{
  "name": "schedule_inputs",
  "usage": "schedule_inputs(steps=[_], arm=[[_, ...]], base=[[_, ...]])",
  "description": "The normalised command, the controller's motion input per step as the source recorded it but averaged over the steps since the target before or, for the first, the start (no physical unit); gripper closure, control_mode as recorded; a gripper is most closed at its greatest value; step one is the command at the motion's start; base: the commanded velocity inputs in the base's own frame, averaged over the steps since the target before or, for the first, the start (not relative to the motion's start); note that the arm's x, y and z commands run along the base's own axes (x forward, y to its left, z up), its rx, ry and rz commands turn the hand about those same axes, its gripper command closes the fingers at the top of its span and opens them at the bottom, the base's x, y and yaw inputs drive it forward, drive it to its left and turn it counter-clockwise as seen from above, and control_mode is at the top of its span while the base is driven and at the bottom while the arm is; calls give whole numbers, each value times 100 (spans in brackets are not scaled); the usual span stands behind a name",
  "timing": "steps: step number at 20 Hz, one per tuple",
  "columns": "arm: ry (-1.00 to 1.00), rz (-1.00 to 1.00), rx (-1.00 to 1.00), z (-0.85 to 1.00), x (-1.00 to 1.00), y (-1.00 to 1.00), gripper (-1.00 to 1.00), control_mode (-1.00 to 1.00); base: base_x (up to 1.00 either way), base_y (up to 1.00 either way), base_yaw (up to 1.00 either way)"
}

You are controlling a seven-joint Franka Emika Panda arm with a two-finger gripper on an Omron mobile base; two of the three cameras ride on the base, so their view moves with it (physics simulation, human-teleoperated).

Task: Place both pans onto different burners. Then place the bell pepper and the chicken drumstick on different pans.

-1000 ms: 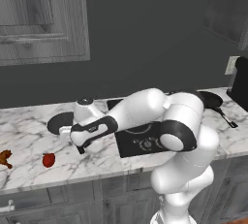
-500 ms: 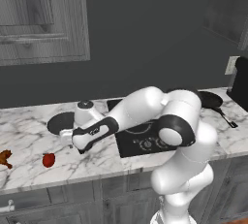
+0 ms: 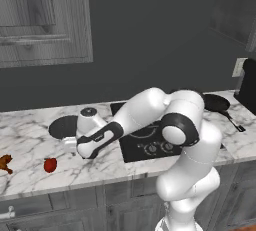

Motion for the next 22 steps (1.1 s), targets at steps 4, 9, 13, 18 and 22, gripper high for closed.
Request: schedule_inputs(steps=[4,9,13,18,22], arm=[[0,0,0,-12,0,7,-100,-100],[0,0,0,-2,0,6,100,-100],[0,0,0,0,0,0,100,-100],[0,0,0,0,0,0,100,-100],[-1,0,0,4,0,0,100,-100]], base=[[0,0,0],[0,0,0],[0,0,0],[0,0,0],[0,0,0]])
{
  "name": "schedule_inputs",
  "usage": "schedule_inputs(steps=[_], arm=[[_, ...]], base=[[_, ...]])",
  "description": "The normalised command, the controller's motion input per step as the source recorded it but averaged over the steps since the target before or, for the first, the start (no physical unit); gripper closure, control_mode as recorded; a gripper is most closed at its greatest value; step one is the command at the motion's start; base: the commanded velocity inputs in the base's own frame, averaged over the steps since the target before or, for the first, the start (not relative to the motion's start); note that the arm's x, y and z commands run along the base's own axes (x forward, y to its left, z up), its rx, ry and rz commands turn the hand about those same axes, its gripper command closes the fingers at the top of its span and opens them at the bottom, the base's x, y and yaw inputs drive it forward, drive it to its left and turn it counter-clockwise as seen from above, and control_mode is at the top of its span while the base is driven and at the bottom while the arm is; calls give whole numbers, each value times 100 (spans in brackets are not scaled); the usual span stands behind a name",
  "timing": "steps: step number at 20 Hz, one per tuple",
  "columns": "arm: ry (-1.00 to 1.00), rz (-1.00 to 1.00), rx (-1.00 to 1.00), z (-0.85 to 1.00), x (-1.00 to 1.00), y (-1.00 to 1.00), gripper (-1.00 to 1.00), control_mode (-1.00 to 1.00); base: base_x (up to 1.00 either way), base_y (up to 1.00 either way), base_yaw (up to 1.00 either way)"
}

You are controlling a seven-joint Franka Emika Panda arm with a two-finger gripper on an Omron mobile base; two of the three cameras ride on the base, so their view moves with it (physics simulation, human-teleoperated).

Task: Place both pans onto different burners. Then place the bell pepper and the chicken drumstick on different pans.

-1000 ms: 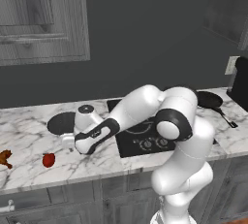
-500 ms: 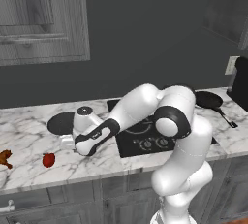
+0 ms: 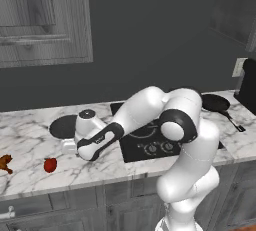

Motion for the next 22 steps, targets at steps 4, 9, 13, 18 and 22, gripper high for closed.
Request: schedule_inputs(steps=[4,9,13,18,22], arm=[[-2,-5,2,30,-6,-7,100,-100],[0,-14,8,39,-6,-28,100,-100],[0,-9,15,37,-4,-59,100,-100],[0,-6,11,12,-12,-65,100,-100],[0,-10,3,0,-5,-55,100,-100]], base=[[0,0,0],[0,0,0],[0,0,0],[0,0,0],[0,0,0]])
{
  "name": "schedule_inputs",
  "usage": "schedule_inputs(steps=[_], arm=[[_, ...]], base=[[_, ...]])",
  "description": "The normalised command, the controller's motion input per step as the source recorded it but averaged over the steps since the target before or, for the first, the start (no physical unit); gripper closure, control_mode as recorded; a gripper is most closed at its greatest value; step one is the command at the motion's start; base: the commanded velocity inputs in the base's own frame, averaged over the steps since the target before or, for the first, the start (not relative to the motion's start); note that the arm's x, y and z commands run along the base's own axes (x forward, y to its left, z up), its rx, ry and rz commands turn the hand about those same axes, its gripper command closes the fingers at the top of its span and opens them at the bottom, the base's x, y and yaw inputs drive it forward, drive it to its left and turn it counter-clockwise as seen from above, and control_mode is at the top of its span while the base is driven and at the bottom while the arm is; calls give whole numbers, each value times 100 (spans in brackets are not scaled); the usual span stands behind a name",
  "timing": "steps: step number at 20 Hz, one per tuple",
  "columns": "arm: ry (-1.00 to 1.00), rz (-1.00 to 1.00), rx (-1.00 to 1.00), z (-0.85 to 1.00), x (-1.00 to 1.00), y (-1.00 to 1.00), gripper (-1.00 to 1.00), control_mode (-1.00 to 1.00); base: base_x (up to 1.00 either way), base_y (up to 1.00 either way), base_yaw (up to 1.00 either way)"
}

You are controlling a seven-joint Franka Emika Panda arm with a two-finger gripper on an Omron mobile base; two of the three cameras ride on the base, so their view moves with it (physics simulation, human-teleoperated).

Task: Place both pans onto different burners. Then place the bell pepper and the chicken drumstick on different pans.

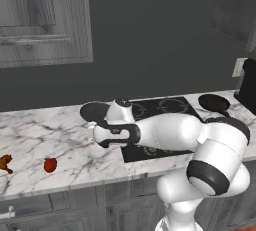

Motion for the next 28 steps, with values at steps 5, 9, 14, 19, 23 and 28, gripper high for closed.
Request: schedule_inputs(steps=[5,9,14,19,23,28], arm=[[0,-12,0,0,0,-30,100,-100],[4,-16,0,13,0,-19,100,-100],[11,-22,0,19,0,-16,100,-100],[19,-27,0,20,1,-23,100,-100],[17,-23,0,8,5,-18,100,-100],[11,-12,-1,0,28,-1,100,-100]], base=[[0,0,0],[0,0,0],[0,0,0],[0,0,0],[0,0,0],[0,0,0]])
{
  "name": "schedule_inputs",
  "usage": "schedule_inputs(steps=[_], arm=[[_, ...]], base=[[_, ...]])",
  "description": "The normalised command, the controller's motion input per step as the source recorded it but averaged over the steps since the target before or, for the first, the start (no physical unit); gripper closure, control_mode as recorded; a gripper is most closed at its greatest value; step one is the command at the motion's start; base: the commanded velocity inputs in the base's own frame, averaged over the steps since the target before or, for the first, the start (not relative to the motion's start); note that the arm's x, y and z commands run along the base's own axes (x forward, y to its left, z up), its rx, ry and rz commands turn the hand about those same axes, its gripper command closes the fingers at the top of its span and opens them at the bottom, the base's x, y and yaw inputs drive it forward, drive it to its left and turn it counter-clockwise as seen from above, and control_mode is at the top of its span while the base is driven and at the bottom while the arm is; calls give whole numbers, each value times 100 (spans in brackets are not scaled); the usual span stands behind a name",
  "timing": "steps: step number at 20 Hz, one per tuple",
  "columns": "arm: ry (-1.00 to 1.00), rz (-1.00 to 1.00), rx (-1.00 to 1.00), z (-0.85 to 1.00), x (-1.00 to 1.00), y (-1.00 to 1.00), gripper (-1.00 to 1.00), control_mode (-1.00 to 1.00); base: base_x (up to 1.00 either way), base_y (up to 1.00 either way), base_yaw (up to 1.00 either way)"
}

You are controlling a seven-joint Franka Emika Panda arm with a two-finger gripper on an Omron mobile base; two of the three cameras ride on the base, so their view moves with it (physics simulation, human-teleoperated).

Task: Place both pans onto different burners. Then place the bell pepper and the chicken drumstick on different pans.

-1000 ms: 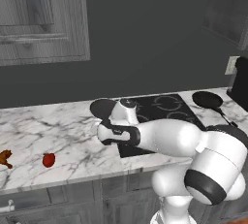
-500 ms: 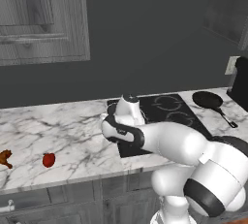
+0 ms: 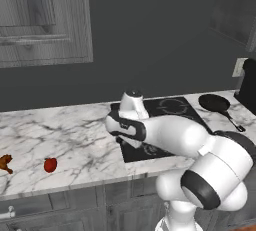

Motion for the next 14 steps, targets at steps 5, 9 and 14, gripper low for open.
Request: schedule_inputs(steps=[5,9,14], arm=[[9,-6,0,0,43,0,100,-100],[6,-3,-1,-3,36,1,100,-100],[3,-2,-4,-19,7,13,100,-100]], base=[[0,0,0],[0,0,0],[0,0,0]])
